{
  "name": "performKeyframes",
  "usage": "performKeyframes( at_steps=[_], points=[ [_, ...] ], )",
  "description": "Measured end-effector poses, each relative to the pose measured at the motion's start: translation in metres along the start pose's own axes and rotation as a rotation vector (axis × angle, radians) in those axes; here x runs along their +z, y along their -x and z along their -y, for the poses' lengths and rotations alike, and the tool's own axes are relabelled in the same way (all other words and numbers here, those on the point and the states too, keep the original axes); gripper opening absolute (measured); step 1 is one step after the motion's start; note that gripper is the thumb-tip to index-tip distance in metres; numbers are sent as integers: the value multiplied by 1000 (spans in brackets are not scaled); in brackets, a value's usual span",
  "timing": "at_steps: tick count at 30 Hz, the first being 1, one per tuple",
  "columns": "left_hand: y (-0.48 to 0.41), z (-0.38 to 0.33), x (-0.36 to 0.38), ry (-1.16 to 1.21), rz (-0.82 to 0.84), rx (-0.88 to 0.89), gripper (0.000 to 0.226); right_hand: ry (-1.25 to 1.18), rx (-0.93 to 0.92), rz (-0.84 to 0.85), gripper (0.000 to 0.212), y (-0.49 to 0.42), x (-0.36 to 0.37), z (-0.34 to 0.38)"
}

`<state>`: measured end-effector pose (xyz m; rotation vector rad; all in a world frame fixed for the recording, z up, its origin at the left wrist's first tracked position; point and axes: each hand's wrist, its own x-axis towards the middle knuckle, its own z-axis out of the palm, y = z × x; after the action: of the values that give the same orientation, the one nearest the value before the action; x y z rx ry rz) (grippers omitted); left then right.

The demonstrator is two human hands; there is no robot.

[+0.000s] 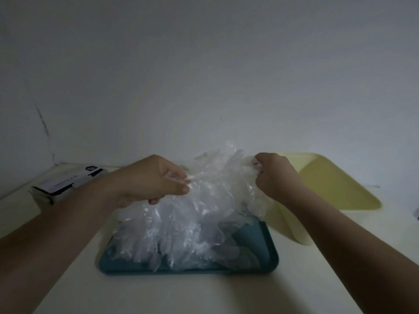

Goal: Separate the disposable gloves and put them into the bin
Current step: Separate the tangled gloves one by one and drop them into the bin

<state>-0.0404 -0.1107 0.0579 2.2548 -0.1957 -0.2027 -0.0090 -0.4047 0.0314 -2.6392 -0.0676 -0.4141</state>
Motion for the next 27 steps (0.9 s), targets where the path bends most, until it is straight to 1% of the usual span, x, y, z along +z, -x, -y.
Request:
performKeyframes(
  at_steps=[2,4,5,6,8,9,10,12,13,14,15,16,17,18,20,21,23,25,27],
  points=[
    [0,2,-11,1,-178,14,11,68,-19,36,27,-1,-2,-1],
    [-2,6,-18,127,-394,39,16,176,-76,88,31,1,-1,1],
    [-4,7,-18,210,-462,44,20,250,-110,129,33,5,3,2],
    [-4,6,-17,290,-489,53,23,328,-138,193,34,9,9,4],
    [-2,-1,-9,440,-443,79,21,368,-153,341,36,20,22,8],
    [1,-6,-4,489,-405,92,18,340,-141,419,42,24,27,8],
    [3,-11,-1,516,-370,106,16,306,-128,488,52,26,28,7],
    [3,-17,3,512,-343,126,11,186,-74,568,78,25,15,6],
    [2,-19,3,478,-363,129,8,64,-48,561,87,24,1,9],
    [0,-20,2,414,-404,136,8,-95,-19,510,92,22,-13,14],
    [-2,-21,2,331,-451,150,9,-258,-13,408,93,21,-28,20],
    [-4,-24,1,264,-480,173,9,-379,-45,290,92,21,-41,27],
    [-6,-27,2,232,-472,199,9,-421,-116,197,91,22,-50,35],
    [-6,-32,2,243,-419,228,10,-407,-212,147,89,23,-55,43],
    [-5,-46,3,292,-244,289,13,-320,-384,144,89,27,-57,63],
    [-4,-54,3,307,-158,323,15,-294,-428,151,88,26,-57,71],
    [-2,-66,1,358,-29,382,20,-345,-452,160,78,23,-56,78],
    [-1,-70,-1,416,23,387,26,-484,-396,215,55,20,-58,76],
    [-3,-65,-7,462,28,350,35,-590,-312,253,28,17,-62,68]
  ],
)
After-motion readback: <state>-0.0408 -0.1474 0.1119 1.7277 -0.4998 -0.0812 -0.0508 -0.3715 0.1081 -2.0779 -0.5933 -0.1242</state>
